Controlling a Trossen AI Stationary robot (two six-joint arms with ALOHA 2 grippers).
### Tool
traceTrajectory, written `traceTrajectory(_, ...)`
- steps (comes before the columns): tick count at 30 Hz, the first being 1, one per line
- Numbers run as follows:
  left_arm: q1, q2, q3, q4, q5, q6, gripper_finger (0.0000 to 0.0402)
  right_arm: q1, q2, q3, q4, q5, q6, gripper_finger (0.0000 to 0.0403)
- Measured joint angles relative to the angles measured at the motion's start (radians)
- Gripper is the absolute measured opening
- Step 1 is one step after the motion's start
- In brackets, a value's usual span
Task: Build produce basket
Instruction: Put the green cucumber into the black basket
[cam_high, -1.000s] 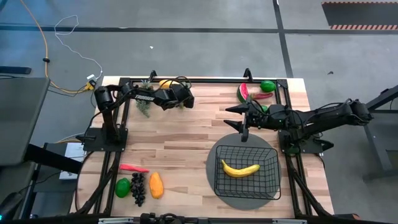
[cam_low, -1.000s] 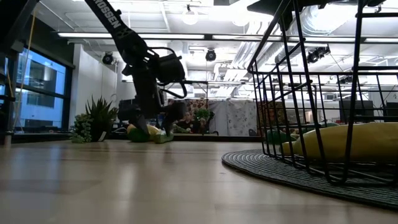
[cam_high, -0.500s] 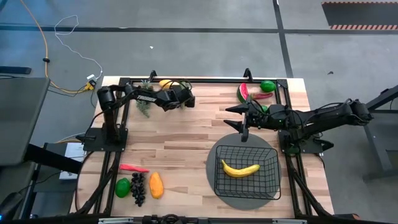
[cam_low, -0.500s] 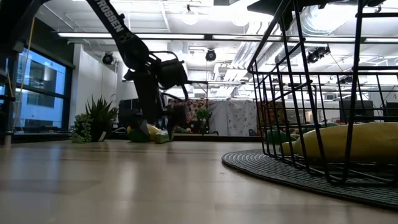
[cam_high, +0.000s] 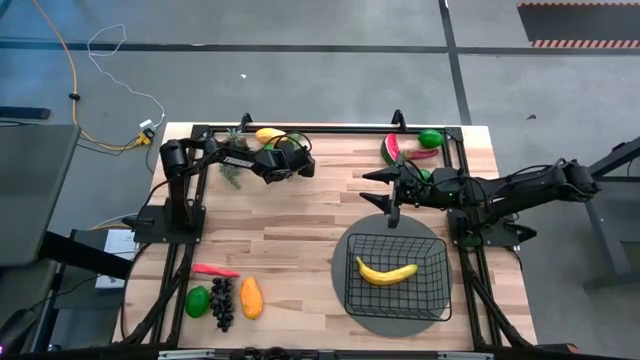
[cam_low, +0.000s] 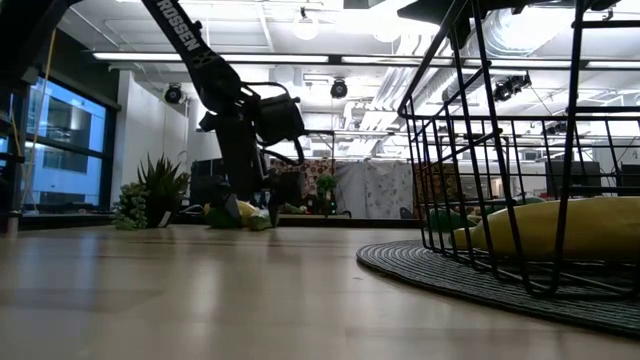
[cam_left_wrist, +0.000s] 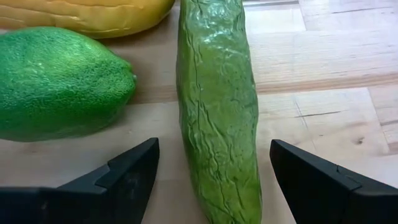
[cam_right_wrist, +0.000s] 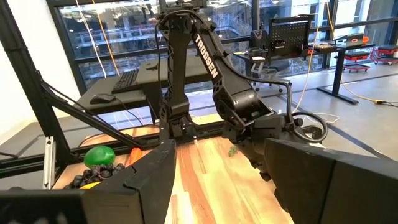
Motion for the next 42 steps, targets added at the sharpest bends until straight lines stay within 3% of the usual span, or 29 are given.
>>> traceTrajectory(14,0.006,0.000,0.000,0.000,-0.001,-0.013,0.0170,0.000,0.000,0.000,0.001,0.000,0.001,0.0224)
traceTrajectory(25,0.005,-0.033,-0.001,0.000,-0.029,0.103,0.0124,0.000,0.000,0.000,0.033,0.000,0.026,0.0224)
traceTrajectory(32,-0.002,-0.178,-0.001,0.010,-0.059,0.231,0.0124,0.000,0.000,0.000,0.034,0.000,0.023,0.0224)
traceTrajectory(42,-0.133,-0.548,-0.003,0.021,-0.130,0.502,0.0123,0.000,0.000,0.000,0.035,0.000,-0.045,0.0224)
